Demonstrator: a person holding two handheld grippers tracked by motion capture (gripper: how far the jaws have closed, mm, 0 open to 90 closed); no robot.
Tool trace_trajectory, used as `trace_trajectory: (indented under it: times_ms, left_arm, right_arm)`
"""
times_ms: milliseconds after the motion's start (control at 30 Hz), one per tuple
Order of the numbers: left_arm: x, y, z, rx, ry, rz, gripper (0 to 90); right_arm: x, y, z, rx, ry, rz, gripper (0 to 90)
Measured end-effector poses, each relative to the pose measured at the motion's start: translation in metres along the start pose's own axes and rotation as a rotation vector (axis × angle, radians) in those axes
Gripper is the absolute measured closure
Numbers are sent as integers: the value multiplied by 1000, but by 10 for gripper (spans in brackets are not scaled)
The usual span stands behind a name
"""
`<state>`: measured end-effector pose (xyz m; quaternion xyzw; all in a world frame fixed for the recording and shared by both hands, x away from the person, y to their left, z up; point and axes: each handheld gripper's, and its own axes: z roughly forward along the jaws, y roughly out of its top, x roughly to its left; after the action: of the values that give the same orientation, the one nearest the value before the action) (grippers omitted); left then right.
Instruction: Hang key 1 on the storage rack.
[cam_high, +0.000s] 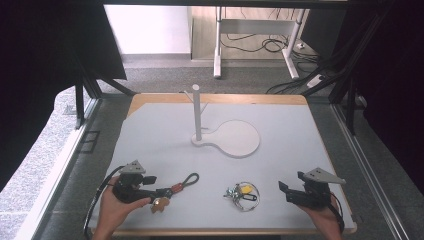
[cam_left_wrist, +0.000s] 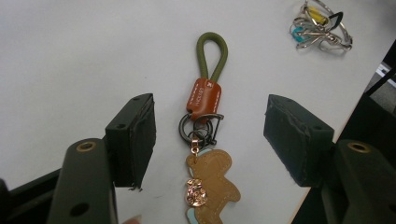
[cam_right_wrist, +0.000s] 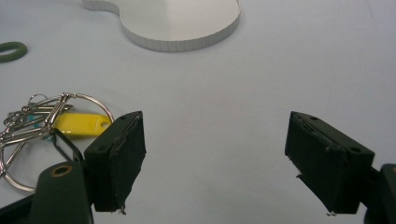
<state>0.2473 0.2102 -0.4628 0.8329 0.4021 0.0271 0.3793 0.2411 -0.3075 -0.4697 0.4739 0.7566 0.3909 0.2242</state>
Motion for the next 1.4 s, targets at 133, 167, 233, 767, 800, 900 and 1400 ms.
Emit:
trace_trajectory:
  times_ms: [133,167,233,767,800,900,1400]
  left_arm:
    - [-1,0,0,-7,0,-8,343]
    - [-1,1,0,-6,4,-10,341]
    - [-1,4,-2,0,28,-9,340]
    - [-14,27,-7,48,38,45,336]
    - [-13,29,-7,51,39,51,336]
    - [-12,35,-7,65,46,61,337]
    - [-18,63,3,184,4,122,350]
  right_arm:
    - [-8,-4,-5,-6,11,26,219]
    - [-10,-5,-6,-6,20,33,219]
    - [-15,-9,-6,-3,29,45,221]
    - [-31,-17,-12,20,43,83,226]
    - [-32,-18,-13,20,40,91,229]
    - [-35,-21,-14,20,36,103,243]
    - [-37,-28,-18,43,30,104,274]
